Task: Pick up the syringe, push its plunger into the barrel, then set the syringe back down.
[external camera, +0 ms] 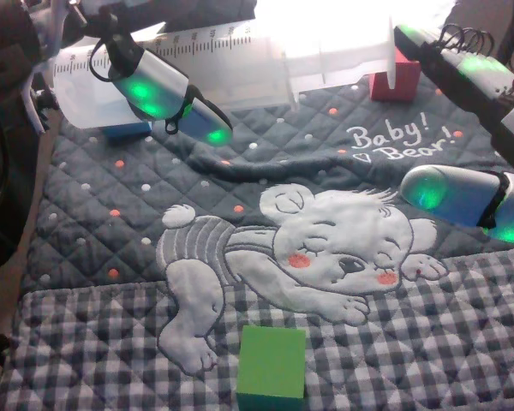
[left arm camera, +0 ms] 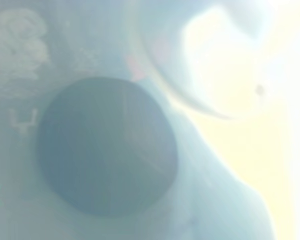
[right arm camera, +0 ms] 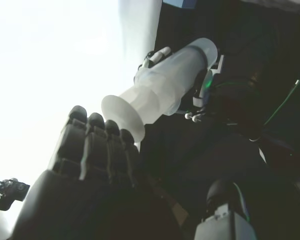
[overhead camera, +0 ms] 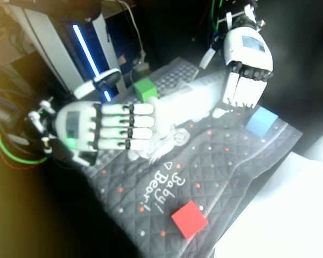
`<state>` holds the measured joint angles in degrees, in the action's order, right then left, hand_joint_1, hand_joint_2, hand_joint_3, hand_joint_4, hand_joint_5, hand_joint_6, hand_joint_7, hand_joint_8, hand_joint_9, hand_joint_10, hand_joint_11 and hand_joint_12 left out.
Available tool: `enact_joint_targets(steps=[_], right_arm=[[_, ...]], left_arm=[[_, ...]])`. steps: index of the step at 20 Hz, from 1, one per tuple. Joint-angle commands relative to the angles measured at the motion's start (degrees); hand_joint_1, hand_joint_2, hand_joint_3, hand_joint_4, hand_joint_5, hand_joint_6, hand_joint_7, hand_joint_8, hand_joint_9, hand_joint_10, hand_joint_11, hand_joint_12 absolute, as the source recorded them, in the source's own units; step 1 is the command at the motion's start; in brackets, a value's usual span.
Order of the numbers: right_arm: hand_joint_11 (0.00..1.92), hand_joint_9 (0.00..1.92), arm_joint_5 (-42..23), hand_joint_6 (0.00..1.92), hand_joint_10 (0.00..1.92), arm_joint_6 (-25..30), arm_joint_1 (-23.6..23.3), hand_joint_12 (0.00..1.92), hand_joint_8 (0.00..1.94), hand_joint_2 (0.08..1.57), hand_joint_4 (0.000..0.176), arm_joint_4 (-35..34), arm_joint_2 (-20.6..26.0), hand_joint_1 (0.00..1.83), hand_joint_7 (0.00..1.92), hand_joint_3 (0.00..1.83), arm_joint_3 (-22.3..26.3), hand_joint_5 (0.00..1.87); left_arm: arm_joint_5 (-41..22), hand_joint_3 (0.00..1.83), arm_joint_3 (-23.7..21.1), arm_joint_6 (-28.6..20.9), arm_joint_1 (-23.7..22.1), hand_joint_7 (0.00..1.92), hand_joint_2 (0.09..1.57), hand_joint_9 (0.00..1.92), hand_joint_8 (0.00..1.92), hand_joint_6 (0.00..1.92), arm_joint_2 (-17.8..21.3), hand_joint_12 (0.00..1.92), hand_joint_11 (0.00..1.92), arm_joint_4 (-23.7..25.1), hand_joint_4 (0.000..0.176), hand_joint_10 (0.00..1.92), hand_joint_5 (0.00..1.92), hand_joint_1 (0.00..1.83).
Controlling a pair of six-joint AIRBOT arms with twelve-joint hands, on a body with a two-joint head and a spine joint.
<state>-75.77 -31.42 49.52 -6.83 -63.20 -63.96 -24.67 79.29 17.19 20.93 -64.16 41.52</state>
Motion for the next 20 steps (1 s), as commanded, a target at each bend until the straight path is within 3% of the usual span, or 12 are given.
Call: enact_joint_targets(steps=[1, 14, 17, 18, 20], right_arm=[[0.0, 0.0, -5.68, 0.0, 0.0, 0.53, -0.85, 0.0, 0.0, 0.93, 0.0, 2.15, -0.25, 0.0, 0.0, 0.03, -0.05, 0.04], [0.0, 0.0, -3.95, 0.0, 0.0, 1.63, -2.41, 0.0, 0.0, 1.0, 0.0, 3.79, -2.2, 0.02, 0.0, 0.0, -0.92, 0.02], [0.01, 0.0, -3.75, 0.01, 0.0, 1.64, -2.68, 0.0, 0.0, 0.99, 0.0, 3.98, -2.64, 0.02, 0.0, 0.0, -1.09, 0.04], [0.01, 0.0, -3.7, 0.01, 0.0, 1.64, -2.74, 0.01, 0.0, 0.97, 0.0, 4.06, -2.69, 0.01, 0.0, 0.0, -1.11, 0.05], [0.01, 0.0, -3.56, 0.01, 0.0, 1.64, -2.88, 0.01, 0.0, 0.96, 0.0, 4.26, -2.81, 0.0, 0.0, 0.0, -1.16, 0.04]], left_arm=[[-7.17, 0.0, -0.18, -0.63, -1.54, 1.51, 1.1, 1.59, 1.92, 1.92, -0.78, 1.92, 1.61, -1.96, 0.0, 1.92, 1.31, 1.62], [-4.77, 0.0, 0.46, -0.63, -4.12, 1.58, 1.1, 1.64, 1.92, 1.92, -1.63, 1.92, 1.65, -0.09, 0.0, 1.92, 1.38, 1.61], [-4.64, 0.01, 0.61, -0.63, -4.71, 1.58, 1.13, 1.63, 1.92, 1.92, -2.22, 1.92, 1.59, 0.25, 0.0, 1.92, 1.38, 1.57], [-4.65, 0.02, 0.61, -0.63, -4.91, 1.58, 1.13, 1.6, 1.92, 1.92, -2.45, 1.92, 1.47, 0.56, 0.0, 1.92, 1.37, 1.54], [-4.67, 0.02, 0.62, -0.63, -5.16, 1.59, 1.13, 1.6, 1.92, 1.92, -2.84, 1.92, 1.47, 0.92, 0.0, 1.92, 1.37, 1.55]])
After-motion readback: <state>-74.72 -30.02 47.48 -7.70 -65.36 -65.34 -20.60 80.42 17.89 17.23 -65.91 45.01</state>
